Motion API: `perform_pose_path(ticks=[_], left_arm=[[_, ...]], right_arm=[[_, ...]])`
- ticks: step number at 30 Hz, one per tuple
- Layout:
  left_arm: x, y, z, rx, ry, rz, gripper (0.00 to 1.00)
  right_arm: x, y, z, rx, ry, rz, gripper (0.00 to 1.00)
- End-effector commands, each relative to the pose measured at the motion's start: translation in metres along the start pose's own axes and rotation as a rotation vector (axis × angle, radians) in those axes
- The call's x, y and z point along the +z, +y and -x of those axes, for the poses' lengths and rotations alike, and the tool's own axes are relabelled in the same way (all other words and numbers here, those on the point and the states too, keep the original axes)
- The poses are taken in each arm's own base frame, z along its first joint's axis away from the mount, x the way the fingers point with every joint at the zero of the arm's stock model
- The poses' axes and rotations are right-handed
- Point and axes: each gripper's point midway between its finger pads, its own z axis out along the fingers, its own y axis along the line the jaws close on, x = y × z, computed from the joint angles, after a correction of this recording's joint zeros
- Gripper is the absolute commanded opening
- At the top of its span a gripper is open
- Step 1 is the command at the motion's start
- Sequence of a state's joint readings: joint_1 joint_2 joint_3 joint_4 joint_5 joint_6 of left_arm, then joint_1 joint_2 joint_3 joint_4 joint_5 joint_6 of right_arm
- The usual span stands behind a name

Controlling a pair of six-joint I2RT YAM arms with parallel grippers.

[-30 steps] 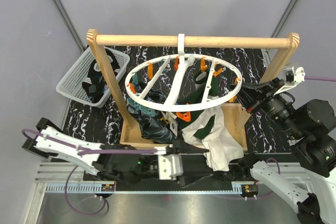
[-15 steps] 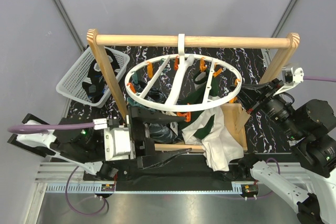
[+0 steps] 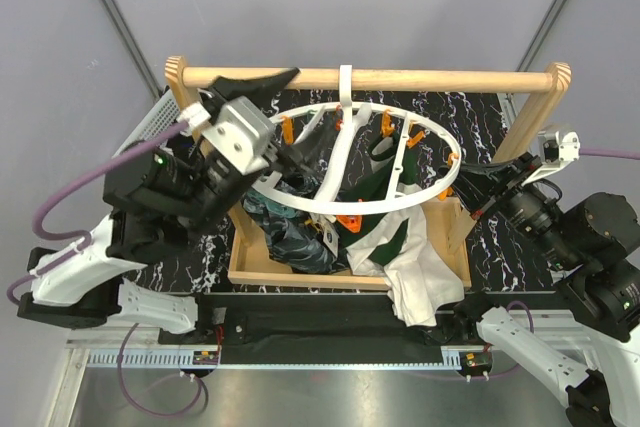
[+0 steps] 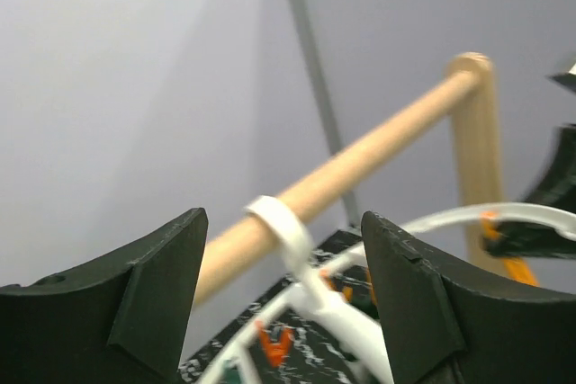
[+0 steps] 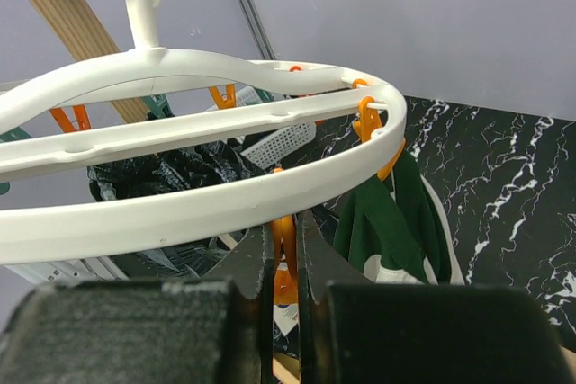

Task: Clip the socks to the hanger
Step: Pick up the sock from the bin.

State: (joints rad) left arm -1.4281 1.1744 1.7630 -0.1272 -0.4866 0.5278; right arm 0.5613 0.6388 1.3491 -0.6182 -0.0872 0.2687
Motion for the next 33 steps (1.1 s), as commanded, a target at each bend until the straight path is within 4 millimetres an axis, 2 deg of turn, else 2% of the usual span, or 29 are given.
perform_pose_path(ticks=[1, 3, 4, 5, 6, 7, 11, 12, 14, 15, 16, 17, 20, 23, 25, 26, 27, 29, 30, 32, 33], left_arm=[[-0.006, 0.057, 0.032, 0.023, -0.069, 0.138, 0.75], [-0.008, 0.077, 0.042, 0.038, -0.09, 0.191, 0.75], [-0.005, 0.082, 0.039, 0.059, -0.071, 0.211, 0.76], [-0.008, 0.095, 0.049, 0.054, -0.082, 0.251, 0.76], [-0.01, 0.109, 0.045, 0.071, -0.058, 0.304, 0.76], [-0.009, 0.115, 0.042, 0.077, -0.04, 0.326, 0.76], [-0.025, 0.151, 0.04, 0.066, -0.019, 0.475, 0.75], [-0.037, 0.178, 0.034, 0.068, 0.016, 0.611, 0.74], [-0.035, 0.183, 0.023, 0.053, 0.048, 0.636, 0.72], [-0.045, 0.202, 0.024, 0.055, 0.054, 0.703, 0.72], [-0.047, 0.207, 0.016, 0.023, 0.075, 0.726, 0.71], [-0.054, 0.224, 0.009, 0.034, 0.093, 0.793, 0.7], [-0.064, 0.245, -0.005, 0.007, 0.118, 0.877, 0.69], [-0.09, 0.281, -0.013, 0.004, 0.122, 1.024, 0.7], [-0.103, 0.29, -0.017, -0.025, 0.104, 1.072, 0.7], [-0.116, 0.299, -0.016, -0.016, 0.09, 1.122, 0.7], [-0.119, 0.302, -0.014, -0.033, 0.048, 1.131, 0.7], [-0.141, 0.313, -0.017, -0.019, 0.046, 1.21, 0.71], [-0.144, 0.316, -0.02, -0.047, 0.026, 1.225, 0.72], [-0.159, 0.33, -0.031, -0.043, 0.051, 1.291, 0.72], [-0.16, 0.333, -0.044, -0.07, 0.081, 1.298, 0.72]], right_arm=[[-0.001, -0.012, -0.021, 0.019, 0.075, -0.055, 0.0], [0.0, -0.011, -0.022, 0.022, 0.078, -0.051, 0.0], [0.0, -0.011, -0.023, 0.022, 0.08, -0.05, 0.0], [0.0, -0.01, -0.023, 0.025, 0.082, -0.045, 0.0], [0.0, -0.009, -0.023, 0.027, 0.08, -0.041, 0.0], [0.0, -0.009, -0.023, 0.03, 0.082, -0.04, 0.0], [-0.001, -0.008, -0.025, 0.032, 0.087, -0.037, 0.0], [-0.002, -0.009, -0.027, 0.033, 0.094, -0.038, 0.0], [-0.003, -0.008, -0.027, 0.034, 0.095, -0.035, 0.0], [-0.003, -0.008, -0.028, 0.037, 0.1, -0.037, 0.0], [-0.004, -0.008, -0.028, 0.035, 0.1, -0.038, 0.0], [-0.005, -0.009, -0.028, 0.035, 0.103, -0.039, 0.0], [-0.006, -0.008, -0.03, 0.034, 0.11, -0.039, 0.0], [-0.007, -0.009, -0.033, 0.032, 0.121, -0.039, 0.0], [-0.007, -0.01, -0.035, 0.032, 0.129, -0.04, 0.0], [-0.007, -0.009, -0.036, 0.03, 0.13, -0.037, 0.0], [-0.007, -0.009, -0.037, 0.031, 0.132, -0.036, 0.0], [-0.006, -0.008, -0.038, 0.03, 0.137, -0.028, 0.0], [-0.006, -0.008, -0.039, 0.032, 0.141, -0.027, 0.0], [-0.005, -0.008, -0.041, 0.036, 0.15, -0.025, 0.0], [-0.003, -0.008, -0.044, 0.04, 0.158, -0.025, 0.0]])
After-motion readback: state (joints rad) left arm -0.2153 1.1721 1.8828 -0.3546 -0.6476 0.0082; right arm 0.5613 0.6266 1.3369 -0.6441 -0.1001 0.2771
